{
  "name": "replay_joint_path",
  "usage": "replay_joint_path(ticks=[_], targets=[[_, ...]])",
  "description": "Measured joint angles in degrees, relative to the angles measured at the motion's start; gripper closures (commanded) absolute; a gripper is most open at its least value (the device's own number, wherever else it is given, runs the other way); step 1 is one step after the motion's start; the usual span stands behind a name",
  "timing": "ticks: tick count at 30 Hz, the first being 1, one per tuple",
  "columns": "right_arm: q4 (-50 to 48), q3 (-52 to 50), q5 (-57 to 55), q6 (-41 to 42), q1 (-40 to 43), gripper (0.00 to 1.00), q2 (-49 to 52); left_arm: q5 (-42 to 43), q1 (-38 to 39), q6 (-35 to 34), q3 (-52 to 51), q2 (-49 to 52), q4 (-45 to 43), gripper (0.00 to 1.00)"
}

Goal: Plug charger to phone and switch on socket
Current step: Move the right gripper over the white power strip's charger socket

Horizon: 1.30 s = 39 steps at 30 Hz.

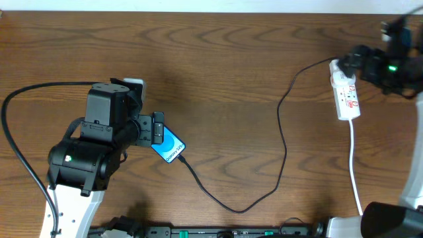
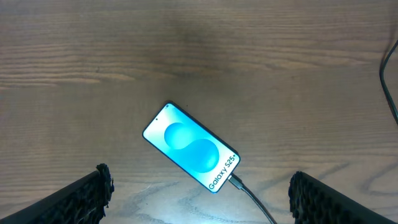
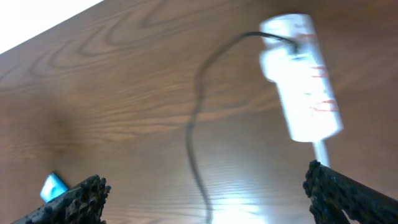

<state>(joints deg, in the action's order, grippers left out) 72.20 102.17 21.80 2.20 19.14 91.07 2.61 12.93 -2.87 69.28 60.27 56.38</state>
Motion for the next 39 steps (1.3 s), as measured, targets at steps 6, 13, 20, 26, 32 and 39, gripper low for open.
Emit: replay_joint_path(ticks=[6,13,20,26,32,39], targets=[[1.07,0.13,2.73,-6.40,11.08,0.01,2.60,0.00,0.00,0.00,0.00,0.00,0.00,0.07],[1.64,2.14,6.49,-12.22,13.68,0.01,13.90,0.00,0.00,0.00,0.00,0.00,-0.02,0.08],[3.15,8.52,7.37,-16.79,13.60,0.01,26.97,0.00,0.00,0.00,0.00,0.00,0.00,0.08],[-0.15,8.68,7.39,-21.20,12.37,0.01,30.38,0.00,0.00,0.00,0.00,0.00,0.00,0.08],[-3.32,8.81,7.34,-23.80,9.05,0.01,30.42,0.00,0.00,0.00,0.00,0.00,0.00,0.08],[-8.59,8.81,6.45,-24.17,6.51,0.01,30.42,0.00,0.00,0.00,0.00,0.00,0.00,0.07]])
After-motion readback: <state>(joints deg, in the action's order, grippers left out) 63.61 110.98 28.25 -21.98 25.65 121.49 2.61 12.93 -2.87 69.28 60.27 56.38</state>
